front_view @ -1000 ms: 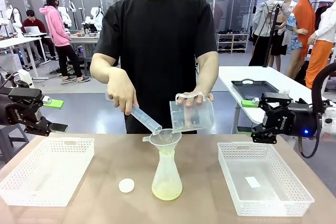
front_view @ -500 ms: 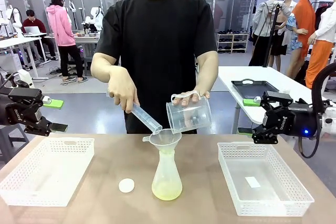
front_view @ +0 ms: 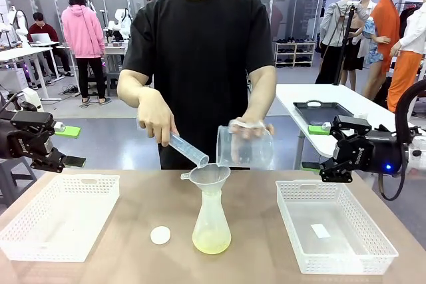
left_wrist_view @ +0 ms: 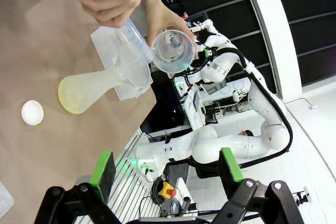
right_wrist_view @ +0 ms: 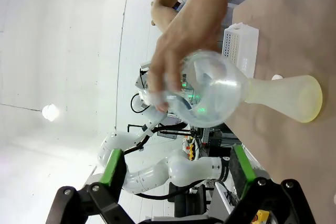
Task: Prepare the solutions needed for the experiment.
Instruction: Once the solution is in the Big flask , pick up the Plastic Funnel and place it back into the right Organizing basket.
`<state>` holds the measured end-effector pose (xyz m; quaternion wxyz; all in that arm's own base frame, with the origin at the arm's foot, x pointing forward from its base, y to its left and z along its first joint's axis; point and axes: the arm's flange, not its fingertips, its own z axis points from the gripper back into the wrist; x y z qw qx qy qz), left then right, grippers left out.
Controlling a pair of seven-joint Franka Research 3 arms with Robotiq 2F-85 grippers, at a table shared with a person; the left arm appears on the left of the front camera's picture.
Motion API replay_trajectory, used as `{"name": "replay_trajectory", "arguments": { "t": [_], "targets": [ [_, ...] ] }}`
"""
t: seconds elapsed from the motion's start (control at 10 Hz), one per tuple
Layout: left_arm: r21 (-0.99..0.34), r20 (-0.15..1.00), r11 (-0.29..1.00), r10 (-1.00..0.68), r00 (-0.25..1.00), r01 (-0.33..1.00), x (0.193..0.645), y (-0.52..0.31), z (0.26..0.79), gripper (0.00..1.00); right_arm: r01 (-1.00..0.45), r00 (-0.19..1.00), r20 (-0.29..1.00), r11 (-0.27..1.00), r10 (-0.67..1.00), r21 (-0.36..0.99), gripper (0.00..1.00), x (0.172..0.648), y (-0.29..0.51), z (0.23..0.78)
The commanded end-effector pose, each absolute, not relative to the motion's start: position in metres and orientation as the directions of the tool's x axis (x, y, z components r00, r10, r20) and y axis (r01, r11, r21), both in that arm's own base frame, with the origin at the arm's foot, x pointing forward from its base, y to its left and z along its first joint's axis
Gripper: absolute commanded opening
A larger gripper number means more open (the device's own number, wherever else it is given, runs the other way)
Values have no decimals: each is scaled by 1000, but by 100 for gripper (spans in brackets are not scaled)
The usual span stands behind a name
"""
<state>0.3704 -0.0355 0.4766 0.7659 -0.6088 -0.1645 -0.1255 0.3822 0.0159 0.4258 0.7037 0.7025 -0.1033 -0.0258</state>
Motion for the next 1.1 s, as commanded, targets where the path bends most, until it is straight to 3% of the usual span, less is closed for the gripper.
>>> {"name": "replay_trajectory", "arguments": {
  "t": [0.0,1.0],
  "targets": [
    [-894,414,201,22,910,401,372,-37,478,100,-112,977,111,9,-183,994,100,382,16,426],
    [-894,414,201,22,910,401,372,-37,478,100,-112,977,111,9,-183,994,100,382,16,426]
  ]
}}
